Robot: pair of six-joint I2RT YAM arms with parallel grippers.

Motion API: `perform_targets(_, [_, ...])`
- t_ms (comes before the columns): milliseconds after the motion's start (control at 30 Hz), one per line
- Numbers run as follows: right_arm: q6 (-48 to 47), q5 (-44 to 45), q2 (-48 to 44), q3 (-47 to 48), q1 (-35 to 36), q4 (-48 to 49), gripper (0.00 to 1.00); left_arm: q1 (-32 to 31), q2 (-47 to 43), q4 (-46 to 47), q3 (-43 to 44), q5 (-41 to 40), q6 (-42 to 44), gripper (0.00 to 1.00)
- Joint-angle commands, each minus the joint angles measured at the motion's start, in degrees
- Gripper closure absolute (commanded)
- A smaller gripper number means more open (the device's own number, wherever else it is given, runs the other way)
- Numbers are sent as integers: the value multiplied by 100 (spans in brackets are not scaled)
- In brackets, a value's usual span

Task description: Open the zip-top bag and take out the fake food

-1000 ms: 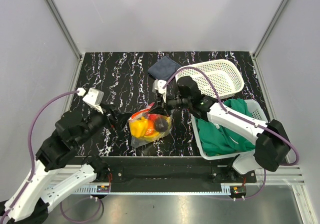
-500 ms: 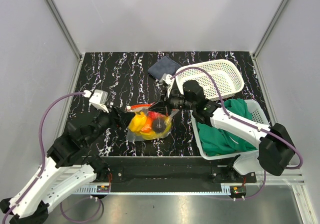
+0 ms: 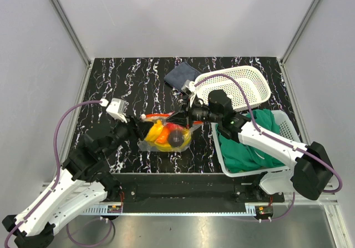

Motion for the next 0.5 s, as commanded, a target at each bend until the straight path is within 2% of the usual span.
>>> perform_targets(0, [151,-216,-284,50,3,442,100,26,-37,510,66,-19,191,40])
perform_targets(67, [230,-260,-292,85,3,451,100,35,-46,518,39,-72,217,39])
perform_targets(200, [432,-453,-231,138,3,459,100,52,15,720,13,103,314,54])
perform_targets(300, [459,-577,-231,138,12,424,100,78,77,860,48,270,472,72])
perform_targets(367, [406,-638,-257,138,3,337,100,96,138,931,91,385,551,94])
perform_targets(400, [371,-743,-283,146,3,275,100,96,147,931,109,411,621,100])
perform_targets(467, [152,-823,-292,251,12,-92,99,105,182,896,136,508,761,100])
